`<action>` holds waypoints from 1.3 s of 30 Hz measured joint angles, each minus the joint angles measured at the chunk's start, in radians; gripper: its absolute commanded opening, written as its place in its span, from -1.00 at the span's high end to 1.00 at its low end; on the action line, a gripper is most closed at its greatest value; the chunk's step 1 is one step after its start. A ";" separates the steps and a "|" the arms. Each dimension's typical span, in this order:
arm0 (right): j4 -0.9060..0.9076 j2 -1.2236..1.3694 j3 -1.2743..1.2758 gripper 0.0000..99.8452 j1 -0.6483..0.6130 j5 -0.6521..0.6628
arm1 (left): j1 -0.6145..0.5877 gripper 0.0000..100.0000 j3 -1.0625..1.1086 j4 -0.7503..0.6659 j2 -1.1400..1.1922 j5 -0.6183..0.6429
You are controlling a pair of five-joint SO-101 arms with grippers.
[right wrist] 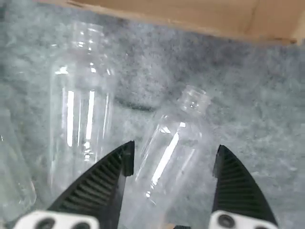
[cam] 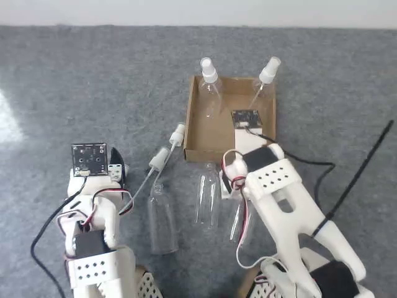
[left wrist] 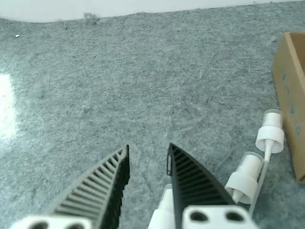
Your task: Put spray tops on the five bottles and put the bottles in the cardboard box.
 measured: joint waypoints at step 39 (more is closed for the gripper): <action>0.107 -0.133 -0.087 0.89 0.744 0.905 | 0.044 0.76 -0.675 0.408 0.615 -0.155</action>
